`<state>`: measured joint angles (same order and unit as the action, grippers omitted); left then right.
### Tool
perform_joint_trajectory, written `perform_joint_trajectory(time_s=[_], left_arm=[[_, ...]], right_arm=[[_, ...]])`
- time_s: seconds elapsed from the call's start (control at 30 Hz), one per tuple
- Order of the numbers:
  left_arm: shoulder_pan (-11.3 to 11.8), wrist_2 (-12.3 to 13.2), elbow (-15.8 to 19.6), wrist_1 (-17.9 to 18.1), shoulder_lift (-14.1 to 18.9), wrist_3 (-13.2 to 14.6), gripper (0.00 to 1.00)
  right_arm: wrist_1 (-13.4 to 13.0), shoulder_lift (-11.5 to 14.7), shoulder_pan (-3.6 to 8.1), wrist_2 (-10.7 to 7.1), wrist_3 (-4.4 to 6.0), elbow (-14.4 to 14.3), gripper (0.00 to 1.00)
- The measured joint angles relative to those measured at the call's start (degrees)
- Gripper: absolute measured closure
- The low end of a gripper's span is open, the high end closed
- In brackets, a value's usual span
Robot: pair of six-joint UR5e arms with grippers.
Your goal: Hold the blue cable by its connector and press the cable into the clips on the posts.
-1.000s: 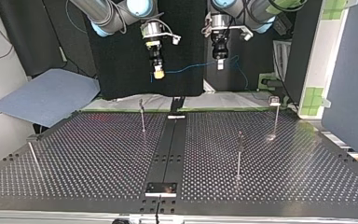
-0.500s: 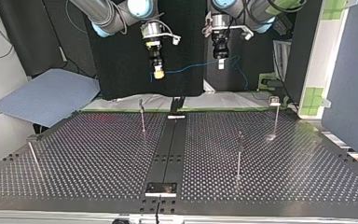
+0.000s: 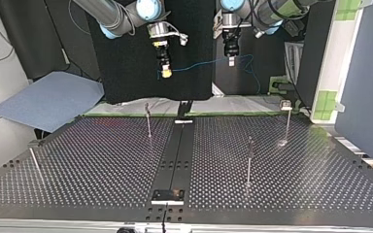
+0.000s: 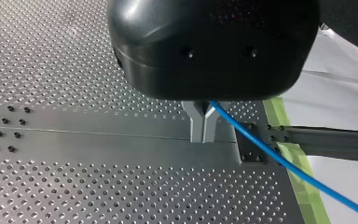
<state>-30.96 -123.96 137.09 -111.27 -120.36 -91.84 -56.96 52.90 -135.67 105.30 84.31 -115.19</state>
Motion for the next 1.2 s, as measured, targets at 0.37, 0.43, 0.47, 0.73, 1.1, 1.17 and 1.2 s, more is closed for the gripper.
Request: perform_joint_trajectory(time_s=[0.37,0.43,0.47,0.73,1.1,1.17,1.2], left_arm=[[0.0,0.0,0.0,-0.01,-0.08,0.0,0.99],[0.0,0.0,0.0,-0.01,-0.08,0.0,0.99],[0.0,0.0,0.0,-0.01,-0.08,0.0,0.99],[0.0,0.0,0.0,-0.01,-0.08,0.0,0.99],[0.12,0.1,-0.01,-0.14,-0.21,0.13,0.99],[0.6,0.3,-0.11,-0.61,-0.3,0.61,0.99],[1.05,0.22,-0.19,-1.04,-0.13,1.05,0.99]], right_arm=[[0.0,-0.02,0.0,0.0,0.0,0.0,1.0],[0.0,-0.02,0.0,0.0,0.0,0.0,1.0],[0.0,-0.02,0.0,0.0,0.0,0.0,1.0],[0.0,-0.02,0.0,0.0,0.0,0.0,1.0],[0.1,-0.13,0.11,0.11,-0.11,0.12,1.0],[0.71,-0.17,0.3,0.71,-0.65,0.73,1.0],[1.08,-0.02,0.27,1.09,-0.82,1.1,1.0]])
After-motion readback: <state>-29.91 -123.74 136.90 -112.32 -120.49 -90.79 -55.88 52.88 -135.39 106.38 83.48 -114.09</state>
